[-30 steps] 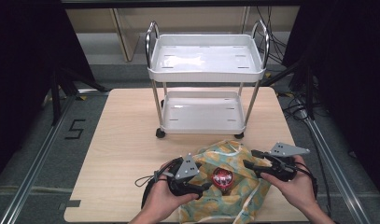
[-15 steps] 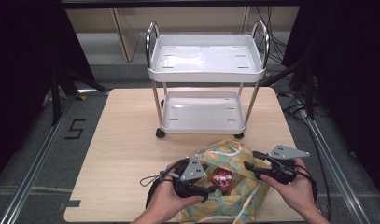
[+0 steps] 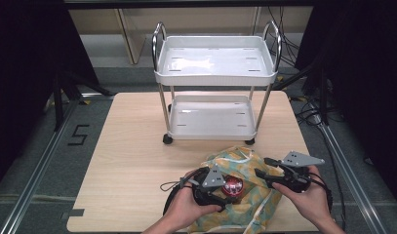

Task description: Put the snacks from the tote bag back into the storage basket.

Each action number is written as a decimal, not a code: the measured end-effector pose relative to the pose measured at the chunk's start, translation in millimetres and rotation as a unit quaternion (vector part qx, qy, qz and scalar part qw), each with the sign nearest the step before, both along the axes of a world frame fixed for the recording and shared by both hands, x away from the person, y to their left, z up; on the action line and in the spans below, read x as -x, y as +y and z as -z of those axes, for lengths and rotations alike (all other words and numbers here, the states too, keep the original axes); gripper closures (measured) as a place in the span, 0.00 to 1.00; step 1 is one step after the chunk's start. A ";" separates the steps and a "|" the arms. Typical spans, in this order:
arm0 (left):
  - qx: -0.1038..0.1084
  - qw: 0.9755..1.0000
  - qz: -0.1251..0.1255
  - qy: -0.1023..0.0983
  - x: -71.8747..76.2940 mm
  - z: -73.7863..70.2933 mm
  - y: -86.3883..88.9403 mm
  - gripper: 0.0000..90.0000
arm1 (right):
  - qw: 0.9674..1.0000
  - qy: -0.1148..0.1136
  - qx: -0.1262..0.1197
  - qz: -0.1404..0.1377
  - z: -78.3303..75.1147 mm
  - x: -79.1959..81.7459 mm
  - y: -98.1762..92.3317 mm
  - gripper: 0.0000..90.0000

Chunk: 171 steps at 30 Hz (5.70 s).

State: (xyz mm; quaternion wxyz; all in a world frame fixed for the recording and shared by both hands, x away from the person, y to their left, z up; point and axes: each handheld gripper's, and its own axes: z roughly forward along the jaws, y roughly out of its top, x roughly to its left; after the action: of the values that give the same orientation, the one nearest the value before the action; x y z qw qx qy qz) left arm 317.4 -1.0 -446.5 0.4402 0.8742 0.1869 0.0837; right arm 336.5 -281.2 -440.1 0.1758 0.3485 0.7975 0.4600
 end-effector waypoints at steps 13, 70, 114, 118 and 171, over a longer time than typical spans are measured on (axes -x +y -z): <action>-0.044 0.999 0.000 -0.010 -12.3 15.9 -12.1 0.24 | 1.000 0.010 -0.003 -0.001 1.9 0.3 3.1 0.47; -0.027 0.999 0.025 -0.020 -8.9 6.2 -29.2 0.28 | 0.999 0.035 0.006 -0.010 7.9 0.2 9.6 0.52; 0.008 0.998 0.001 -0.056 -8.3 -24.9 -13.6 0.28 | 1.000 0.013 0.005 -0.007 8.6 2.1 9.4 0.52; 0.015 0.998 -0.007 -0.056 -7.9 -27.2 -12.5 0.28 | 1.000 0.016 0.001 -0.004 8.3 3.2 9.7 0.52; 0.039 0.994 -0.063 -0.084 -15.9 -50.2 6.7 0.28 | 1.000 0.000 -0.004 0.001 8.7 3.8 8.5 0.50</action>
State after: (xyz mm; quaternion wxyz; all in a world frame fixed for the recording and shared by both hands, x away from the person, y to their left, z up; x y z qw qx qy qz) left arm 333.2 5.7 -396.3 0.4816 0.8328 0.2077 0.1769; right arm 332.7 -272.8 -448.8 0.1755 0.3499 0.7954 0.4627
